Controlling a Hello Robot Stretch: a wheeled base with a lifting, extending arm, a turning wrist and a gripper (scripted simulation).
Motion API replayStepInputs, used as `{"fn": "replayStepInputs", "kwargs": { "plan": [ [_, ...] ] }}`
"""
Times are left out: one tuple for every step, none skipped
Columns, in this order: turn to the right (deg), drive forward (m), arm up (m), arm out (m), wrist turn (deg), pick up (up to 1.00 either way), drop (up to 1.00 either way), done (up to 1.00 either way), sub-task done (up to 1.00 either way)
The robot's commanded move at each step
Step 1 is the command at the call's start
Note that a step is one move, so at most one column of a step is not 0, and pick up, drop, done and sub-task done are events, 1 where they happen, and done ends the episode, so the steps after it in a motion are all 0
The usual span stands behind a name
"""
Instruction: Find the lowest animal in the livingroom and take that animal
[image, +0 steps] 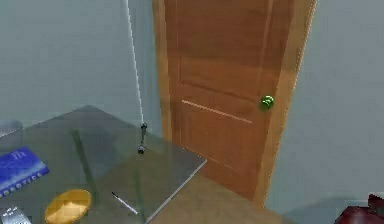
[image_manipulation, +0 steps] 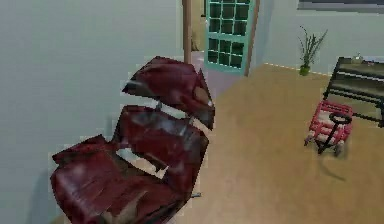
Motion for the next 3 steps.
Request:
{"fn": "replayStepInputs", "kwargs": {
  "plan": [
    [45.0,0.0,0.0,0.0,0.0,0.0,0.0,0.0,0.0],
    [45.0,0.0,0.0,0.0,0.0,0.0,0.0,0.0,0.0],
    [42.0,0.0,0.0,0.0,0.0,0.0,0.0,0.0,0.0]
  ]
}}
